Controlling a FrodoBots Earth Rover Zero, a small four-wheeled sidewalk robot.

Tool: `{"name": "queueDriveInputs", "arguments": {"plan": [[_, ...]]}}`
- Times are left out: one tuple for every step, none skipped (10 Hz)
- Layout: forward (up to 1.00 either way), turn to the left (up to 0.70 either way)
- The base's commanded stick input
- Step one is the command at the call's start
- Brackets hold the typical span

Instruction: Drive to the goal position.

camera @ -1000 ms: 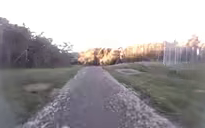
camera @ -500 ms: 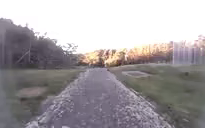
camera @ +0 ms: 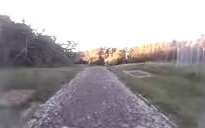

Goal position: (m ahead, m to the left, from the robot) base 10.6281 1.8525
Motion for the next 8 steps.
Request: {"name": "queueDriveInputs", "arguments": {"plan": [[1.0,0.0],[1.0,0.0],[1.0,0.0],[1.0,0.0],[1.0,0.0],[1.0,0.0],[1.0,0.22],[1.0,0.3]]}}
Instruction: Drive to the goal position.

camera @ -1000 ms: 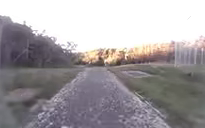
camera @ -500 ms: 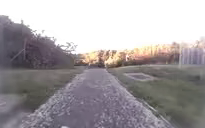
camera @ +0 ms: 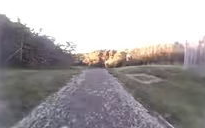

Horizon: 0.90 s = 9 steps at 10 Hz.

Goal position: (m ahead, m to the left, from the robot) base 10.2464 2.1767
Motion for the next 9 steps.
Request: {"name": "queueDriveInputs", "arguments": {"plan": [[1.0,0.26],[1.0,0.11],[1.0,0.0],[1.0,0.0],[1.0,0.0],[1.0,0.0],[1.0,0.0],[1.0,0.0],[1.0,0.0]]}}
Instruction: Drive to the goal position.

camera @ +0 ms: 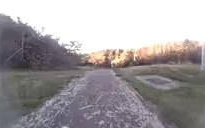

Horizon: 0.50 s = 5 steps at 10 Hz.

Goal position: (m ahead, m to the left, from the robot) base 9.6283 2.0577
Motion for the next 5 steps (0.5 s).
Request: {"name": "queueDriveInputs", "arguments": {"plan": [[1.0,0.0],[1.0,0.0],[1.0,0.0],[1.0,0.0],[1.0,0.0]]}}
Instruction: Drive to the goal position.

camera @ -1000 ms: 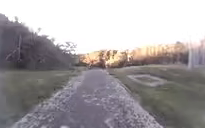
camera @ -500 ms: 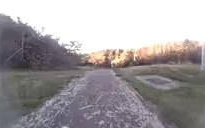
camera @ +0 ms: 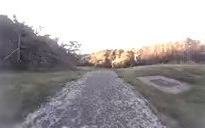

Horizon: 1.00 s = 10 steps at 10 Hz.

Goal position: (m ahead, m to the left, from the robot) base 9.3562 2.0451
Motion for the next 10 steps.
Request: {"name": "queueDriveInputs", "arguments": {"plan": [[1.0,0.0],[1.0,0.0],[1.0,0.0],[1.0,0.0],[1.0,0.0],[1.0,0.0],[1.0,0.0],[1.0,0.0],[1.0,0.0],[1.0,0.0]]}}
